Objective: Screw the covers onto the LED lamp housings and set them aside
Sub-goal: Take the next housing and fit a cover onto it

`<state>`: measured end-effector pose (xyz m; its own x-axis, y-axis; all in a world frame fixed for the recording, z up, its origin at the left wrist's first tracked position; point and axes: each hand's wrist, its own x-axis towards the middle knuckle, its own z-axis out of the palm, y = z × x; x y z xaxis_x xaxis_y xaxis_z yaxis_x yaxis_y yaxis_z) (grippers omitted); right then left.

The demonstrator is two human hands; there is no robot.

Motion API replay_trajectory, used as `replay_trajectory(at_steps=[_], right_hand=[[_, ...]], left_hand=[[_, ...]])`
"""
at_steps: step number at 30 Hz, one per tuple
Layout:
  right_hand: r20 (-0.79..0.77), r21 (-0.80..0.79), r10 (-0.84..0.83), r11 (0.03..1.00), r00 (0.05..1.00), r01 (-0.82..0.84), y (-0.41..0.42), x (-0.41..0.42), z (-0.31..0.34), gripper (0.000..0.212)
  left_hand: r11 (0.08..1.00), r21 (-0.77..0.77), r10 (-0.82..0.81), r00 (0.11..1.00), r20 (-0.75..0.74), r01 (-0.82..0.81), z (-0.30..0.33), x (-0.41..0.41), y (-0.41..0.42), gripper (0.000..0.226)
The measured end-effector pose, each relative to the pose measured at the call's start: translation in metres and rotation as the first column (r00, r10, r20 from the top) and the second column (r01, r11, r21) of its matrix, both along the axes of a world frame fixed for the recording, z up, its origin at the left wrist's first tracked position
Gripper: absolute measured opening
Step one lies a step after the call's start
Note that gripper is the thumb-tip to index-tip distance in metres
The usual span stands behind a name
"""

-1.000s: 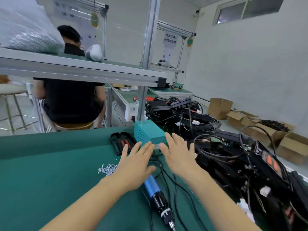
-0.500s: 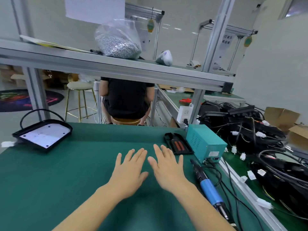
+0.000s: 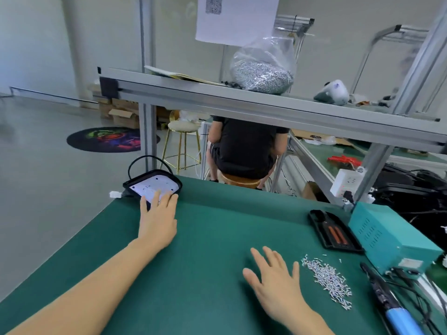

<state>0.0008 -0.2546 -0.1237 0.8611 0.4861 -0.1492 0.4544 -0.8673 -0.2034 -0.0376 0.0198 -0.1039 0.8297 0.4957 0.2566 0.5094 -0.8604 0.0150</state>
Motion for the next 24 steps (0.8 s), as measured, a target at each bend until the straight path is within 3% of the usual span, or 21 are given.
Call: replay_trajectory(at_steps=[3,6,11,16,20,24], right_hand=[[-0.012,-0.028,0.017,0.999,1.000,-0.017,0.004,-0.003,-0.009,0.059],[-0.014,-0.052,0.024,0.998,1.000,-0.025,0.007,-0.003,-0.014,0.059],[0.000,-0.063,0.031,0.998,1.000,-0.030,0.008,0.000,-0.016,0.060],[0.001,-0.044,0.020,0.999,1.000,-0.020,0.008,0.001,-0.015,0.061],[-0.003,0.107,0.022,0.994,1.000,-0.021,0.014,0.000,-0.010,0.059],[-0.174,0.463,0.044,0.885,0.984,0.042,0.030,0.002,0.001,0.054]], left_hand=[[0.991,0.113,0.084,0.991,-0.103,-0.073,-0.006,0.001,0.038,0.066],[0.977,0.206,0.085,0.980,-0.180,-0.047,-0.010,0.003,0.058,0.056],[0.937,0.348,0.018,0.992,-0.123,0.026,-0.008,0.006,0.064,0.036],[0.935,0.330,-0.097,0.990,-0.105,0.126,-0.005,0.005,0.049,0.032],[0.945,0.198,-0.292,0.944,0.151,0.261,-0.007,-0.005,0.001,0.024],[0.856,0.102,-0.513,0.806,0.296,0.507,-0.005,-0.019,-0.071,0.031]])
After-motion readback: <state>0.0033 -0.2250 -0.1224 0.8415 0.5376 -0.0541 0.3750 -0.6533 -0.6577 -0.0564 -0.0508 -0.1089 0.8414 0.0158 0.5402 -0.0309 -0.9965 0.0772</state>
